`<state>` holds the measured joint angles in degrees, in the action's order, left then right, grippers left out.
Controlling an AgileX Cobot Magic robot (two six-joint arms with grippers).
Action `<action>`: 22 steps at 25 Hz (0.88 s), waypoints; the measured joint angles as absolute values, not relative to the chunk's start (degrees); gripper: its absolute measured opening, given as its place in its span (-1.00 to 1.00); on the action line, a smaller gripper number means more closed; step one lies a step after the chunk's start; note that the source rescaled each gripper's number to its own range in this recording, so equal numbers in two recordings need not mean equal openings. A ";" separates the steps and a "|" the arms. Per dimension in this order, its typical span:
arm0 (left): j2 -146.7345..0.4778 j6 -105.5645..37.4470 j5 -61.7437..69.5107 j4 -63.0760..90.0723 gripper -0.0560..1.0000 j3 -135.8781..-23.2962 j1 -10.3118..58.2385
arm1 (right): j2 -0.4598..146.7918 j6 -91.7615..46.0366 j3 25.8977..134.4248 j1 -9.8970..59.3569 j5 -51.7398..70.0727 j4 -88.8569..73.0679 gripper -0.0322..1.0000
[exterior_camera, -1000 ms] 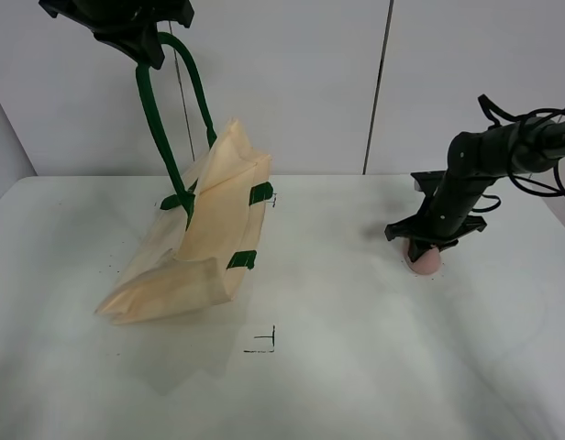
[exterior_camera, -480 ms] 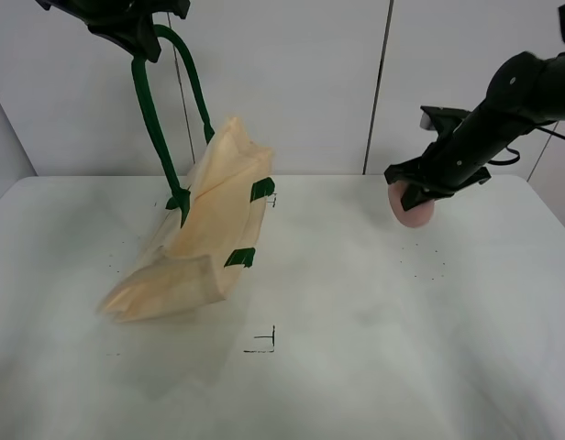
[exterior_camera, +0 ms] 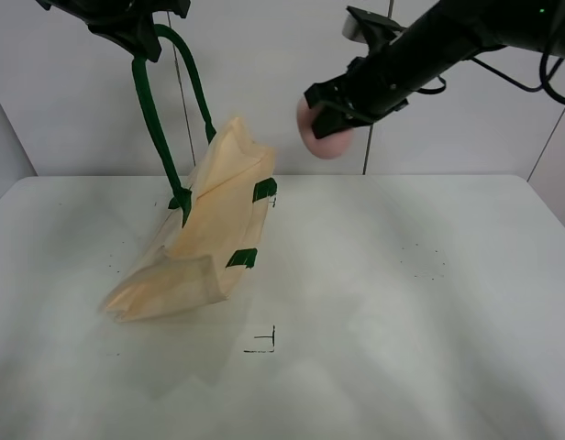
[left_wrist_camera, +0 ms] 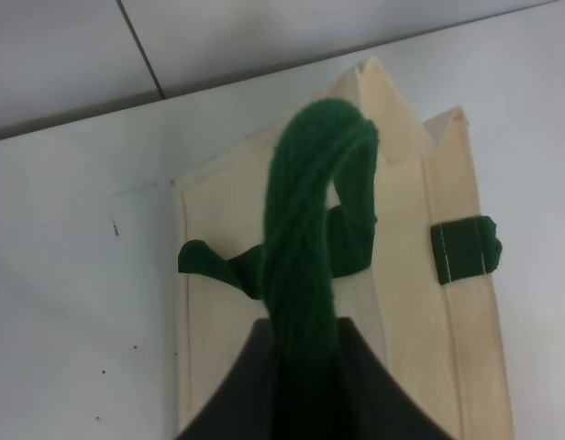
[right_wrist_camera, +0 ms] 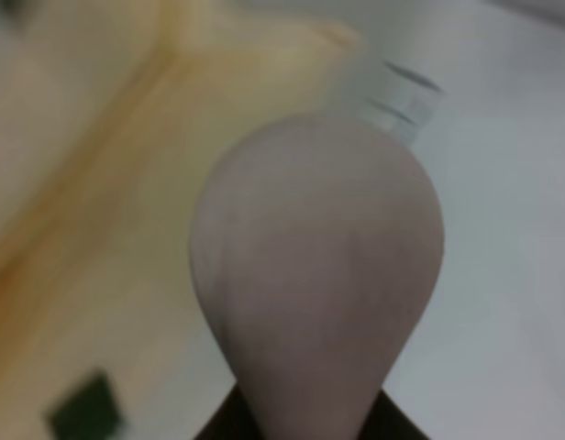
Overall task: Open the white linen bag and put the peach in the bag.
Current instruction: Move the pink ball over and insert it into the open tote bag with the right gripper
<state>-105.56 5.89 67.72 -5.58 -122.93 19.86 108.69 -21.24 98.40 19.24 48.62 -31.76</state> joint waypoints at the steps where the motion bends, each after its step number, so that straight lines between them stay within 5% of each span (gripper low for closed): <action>1: -105.56 5.94 67.72 -5.58 -0.89 -122.93 19.86 | 109.49 -21.24 99.42 20.85 48.54 -32.01 -0.94; 17: -105.56 5.95 67.72 -5.40 -0.89 -122.93 19.86 | 129.29 -29.10 103.96 32.49 35.32 -47.66 -0.92; 19: -105.56 5.95 67.72 -5.40 -0.89 -122.93 19.86 | 129.89 -30.02 103.96 33.09 34.28 -48.54 -0.73; 21: -105.56 5.95 67.72 -5.40 -0.89 -122.93 19.86 | 130.26 -30.19 104.07 33.13 33.50 -48.94 -0.31; 22: -105.56 5.95 67.72 -5.40 -0.89 -122.93 19.86 | 130.33 -30.19 104.14 33.13 33.22 -49.01 0.07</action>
